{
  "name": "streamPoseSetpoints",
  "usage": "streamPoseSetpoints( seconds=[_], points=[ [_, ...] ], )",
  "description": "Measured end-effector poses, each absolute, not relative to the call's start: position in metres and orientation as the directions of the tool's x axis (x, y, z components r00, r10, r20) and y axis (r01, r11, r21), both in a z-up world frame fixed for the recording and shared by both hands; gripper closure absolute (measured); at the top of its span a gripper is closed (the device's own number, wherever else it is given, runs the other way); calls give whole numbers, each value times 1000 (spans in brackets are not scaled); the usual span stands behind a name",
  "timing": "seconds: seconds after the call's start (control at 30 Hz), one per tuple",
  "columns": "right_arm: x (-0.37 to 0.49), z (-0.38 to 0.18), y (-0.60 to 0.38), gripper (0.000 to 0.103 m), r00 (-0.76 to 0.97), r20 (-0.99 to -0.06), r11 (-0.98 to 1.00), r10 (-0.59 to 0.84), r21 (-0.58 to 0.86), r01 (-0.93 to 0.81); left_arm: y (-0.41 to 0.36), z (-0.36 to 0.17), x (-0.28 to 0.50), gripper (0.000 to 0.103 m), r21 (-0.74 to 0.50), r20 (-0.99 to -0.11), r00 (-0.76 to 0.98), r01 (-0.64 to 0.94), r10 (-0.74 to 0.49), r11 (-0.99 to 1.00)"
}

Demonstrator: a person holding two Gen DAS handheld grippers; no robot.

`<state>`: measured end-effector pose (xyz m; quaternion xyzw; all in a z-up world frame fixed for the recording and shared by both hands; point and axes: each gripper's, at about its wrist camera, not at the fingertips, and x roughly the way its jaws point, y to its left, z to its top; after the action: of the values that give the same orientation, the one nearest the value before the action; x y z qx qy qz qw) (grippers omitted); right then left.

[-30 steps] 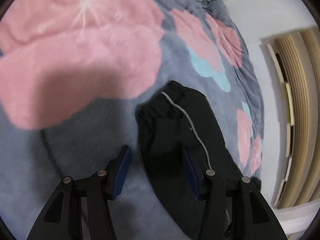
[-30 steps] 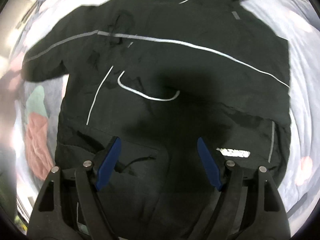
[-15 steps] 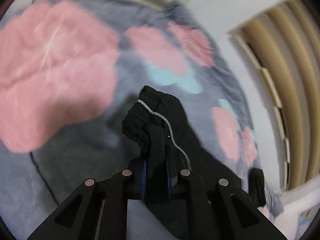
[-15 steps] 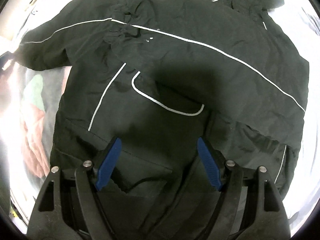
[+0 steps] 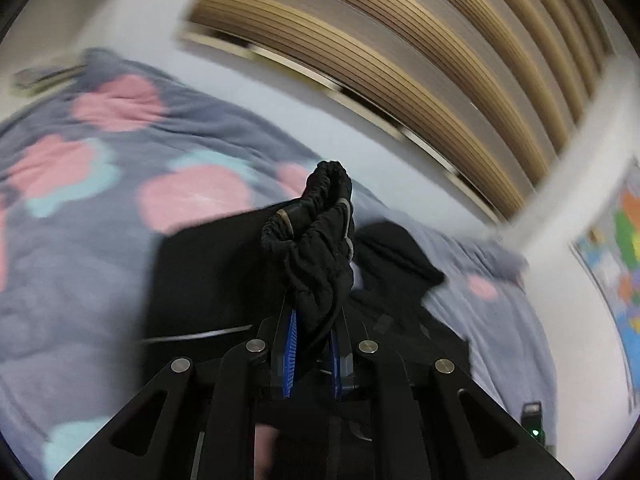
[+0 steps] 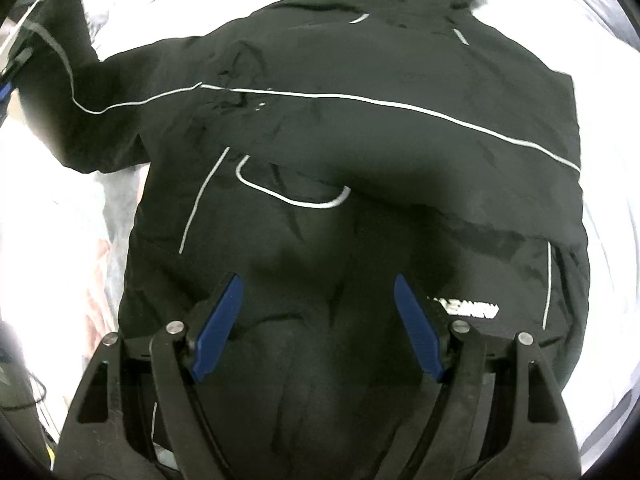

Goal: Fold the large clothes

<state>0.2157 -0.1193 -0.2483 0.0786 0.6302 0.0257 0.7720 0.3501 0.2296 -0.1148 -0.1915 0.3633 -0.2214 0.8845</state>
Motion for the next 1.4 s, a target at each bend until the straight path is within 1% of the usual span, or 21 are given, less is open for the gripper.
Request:
streamPoseSetpoints(
  seconds=[0.17,0.27,0.4,0.47,0.5,0.57,0.6,0.67,0.7,0.73,0.77,0.8,0.83,0.97,1.17,1.3,1.33,1.37,1.4],
  points=[
    [200,-249,-144,27,219,-964,977,151,179,115,130,-131,349,90,-484,-611,505,372,-610,792],
    [196,-251,-158,27,217,-963,970,158,192,146,66,-155,344,90,-415,-683,436,429,-586,802],
    [192,-256,-177,27,221,-962,962,163,204,181,0,-195,339,90,-370,-758,344,473,-555,799],
    [192,-259,-184,27,220,-963,962,157,200,187,-23,-217,338,87,-343,-800,302,478,-518,809],
    [192,-260,-187,27,218,-963,962,157,199,188,-29,-228,339,84,-336,-816,285,475,-503,813],
    [193,-263,-193,27,213,-964,961,159,201,190,-40,-252,340,81,-354,-848,210,458,-486,815],
    [194,-265,-195,27,211,-964,961,159,200,191,-42,-261,339,79,-375,-855,170,448,-489,811],
    [199,-266,-200,27,213,-964,961,158,200,191,-39,-267,334,72,-415,-843,139,446,-519,793],
    [202,-265,-203,27,218,-963,961,160,203,189,-36,-264,330,64,-451,-827,120,442,-549,775],
    [206,-264,-204,27,225,-961,961,162,205,186,-30,-262,328,58,-517,-795,82,426,-601,742],
    [212,-262,-206,27,236,-958,962,161,206,179,-23,-261,327,54,-589,-754,44,396,-655,705],
    [217,-260,-208,27,244,-956,963,161,206,174,-16,-259,324,48,-653,-712,12,359,-702,667],
    [222,-258,-211,27,254,-954,964,160,207,169,-12,-257,322,47,-674,-696,7,338,-718,657],
    [246,-253,-218,27,295,-938,958,181,237,164,12,-244,310,47,-652,-712,55,320,-700,688],
    [295,-253,-207,27,347,-890,922,296,361,141,67,-227,291,47,-598,-758,124,259,-640,758],
    [327,-275,-197,28,328,-881,892,342,414,183,103,-218,281,47,-529,-796,201,227,-571,818],
    [333,-281,-194,29,318,-876,879,364,435,194,112,-215,279,47,-514,-801,222,219,-556,829],
    [337,-287,-193,38,304,-870,866,388,457,201,119,-212,277,47,-505,-804,239,207,-544,838],
    [341,-294,-190,50,287,-863,854,415,479,204,125,-209,277,47,-498,-806,257,195,-534,845]
  ],
)
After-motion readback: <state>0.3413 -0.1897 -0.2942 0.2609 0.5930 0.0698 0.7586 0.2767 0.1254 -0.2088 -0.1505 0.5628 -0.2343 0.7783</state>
